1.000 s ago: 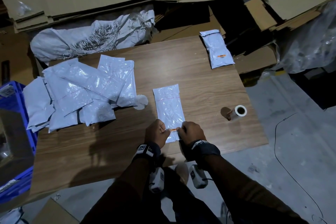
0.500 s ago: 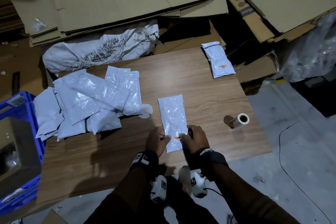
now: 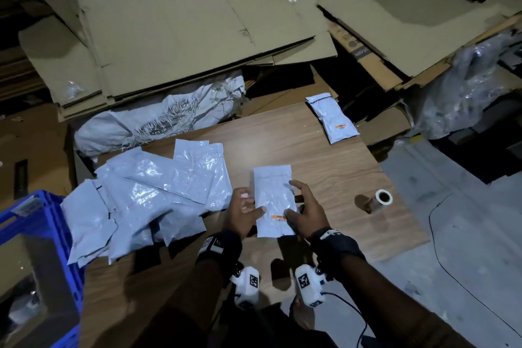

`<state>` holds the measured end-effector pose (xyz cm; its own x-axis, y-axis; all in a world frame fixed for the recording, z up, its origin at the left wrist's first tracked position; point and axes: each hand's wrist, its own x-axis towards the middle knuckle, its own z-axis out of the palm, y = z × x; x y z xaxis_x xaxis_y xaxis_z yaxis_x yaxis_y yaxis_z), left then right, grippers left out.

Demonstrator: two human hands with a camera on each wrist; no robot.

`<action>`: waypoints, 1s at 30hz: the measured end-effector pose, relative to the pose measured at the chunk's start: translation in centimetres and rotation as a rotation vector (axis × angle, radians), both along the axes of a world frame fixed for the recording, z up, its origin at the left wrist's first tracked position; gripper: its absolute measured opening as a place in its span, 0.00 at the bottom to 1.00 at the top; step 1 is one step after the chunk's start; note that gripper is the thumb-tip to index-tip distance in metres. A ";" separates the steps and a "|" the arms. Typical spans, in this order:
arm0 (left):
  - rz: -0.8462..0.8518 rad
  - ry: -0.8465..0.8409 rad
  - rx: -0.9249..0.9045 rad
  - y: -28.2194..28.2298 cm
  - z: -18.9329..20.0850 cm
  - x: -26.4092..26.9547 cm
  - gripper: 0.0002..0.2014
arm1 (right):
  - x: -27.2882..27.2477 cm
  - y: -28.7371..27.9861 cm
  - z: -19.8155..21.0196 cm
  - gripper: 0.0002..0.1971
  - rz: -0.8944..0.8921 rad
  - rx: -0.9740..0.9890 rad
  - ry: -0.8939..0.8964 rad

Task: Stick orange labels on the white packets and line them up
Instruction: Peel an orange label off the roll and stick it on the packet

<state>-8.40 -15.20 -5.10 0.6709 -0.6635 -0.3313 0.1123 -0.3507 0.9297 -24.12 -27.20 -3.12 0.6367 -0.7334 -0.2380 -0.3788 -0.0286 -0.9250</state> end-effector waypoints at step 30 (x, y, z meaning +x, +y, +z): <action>-0.301 -0.234 0.134 -24.8 1.0 9.0 0.36 | 10.4 -24.2 -0.2 0.19 -0.083 -0.221 0.245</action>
<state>0.58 -40.00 -4.06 0.5203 -0.8033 -0.2897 -0.2232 -0.4554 0.8618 -13.71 -51.35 -3.29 0.5166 -0.8311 -0.2058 -0.5983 -0.1785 -0.7811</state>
